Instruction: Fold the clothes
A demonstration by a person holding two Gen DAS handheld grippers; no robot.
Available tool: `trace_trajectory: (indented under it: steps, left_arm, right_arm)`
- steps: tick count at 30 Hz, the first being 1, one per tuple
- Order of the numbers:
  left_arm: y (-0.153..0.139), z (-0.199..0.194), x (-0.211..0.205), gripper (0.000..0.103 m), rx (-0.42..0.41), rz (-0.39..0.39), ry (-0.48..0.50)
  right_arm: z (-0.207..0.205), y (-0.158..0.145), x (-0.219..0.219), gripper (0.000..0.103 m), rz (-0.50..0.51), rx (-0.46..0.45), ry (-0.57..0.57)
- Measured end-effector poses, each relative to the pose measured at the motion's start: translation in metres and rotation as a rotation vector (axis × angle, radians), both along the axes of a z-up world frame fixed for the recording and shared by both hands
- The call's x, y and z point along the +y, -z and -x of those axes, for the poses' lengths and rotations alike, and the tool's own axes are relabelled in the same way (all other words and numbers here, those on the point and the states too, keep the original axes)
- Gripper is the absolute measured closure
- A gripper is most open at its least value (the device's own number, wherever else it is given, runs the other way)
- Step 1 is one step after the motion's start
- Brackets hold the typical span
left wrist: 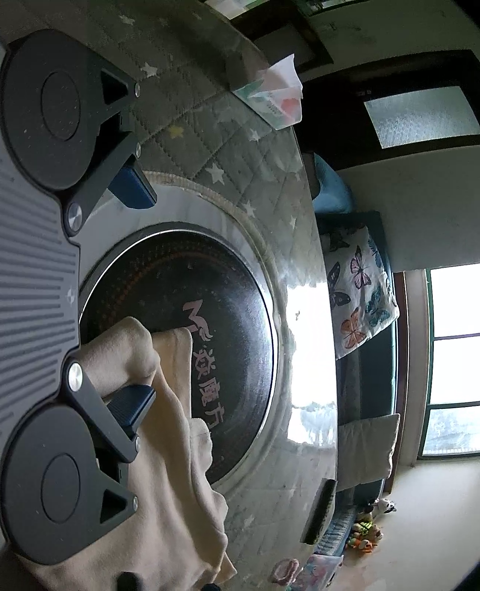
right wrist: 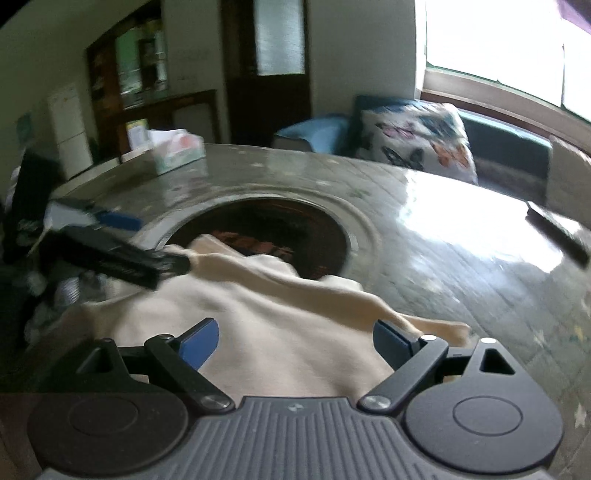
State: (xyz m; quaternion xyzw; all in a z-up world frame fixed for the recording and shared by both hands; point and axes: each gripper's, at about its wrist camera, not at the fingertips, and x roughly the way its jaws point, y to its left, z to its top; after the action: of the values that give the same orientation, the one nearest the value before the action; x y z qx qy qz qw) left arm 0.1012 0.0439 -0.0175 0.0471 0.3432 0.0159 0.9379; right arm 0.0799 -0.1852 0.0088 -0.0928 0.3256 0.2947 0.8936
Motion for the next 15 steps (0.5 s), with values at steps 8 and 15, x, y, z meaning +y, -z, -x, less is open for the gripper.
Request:
trace_trajectory:
  steps: [8,15]
  left_arm:
    - [-0.011,0.014,0.018,0.0,-0.022,0.04,-0.059]
    - [-0.018,0.029,0.04,0.0,-0.025,0.133,-0.115]
  right_arm:
    - [0.037,0.0,0.054,0.01,0.073,-0.058,-0.184]
    - [0.062,0.012,0.102,0.014,0.176,-0.128,-0.319]
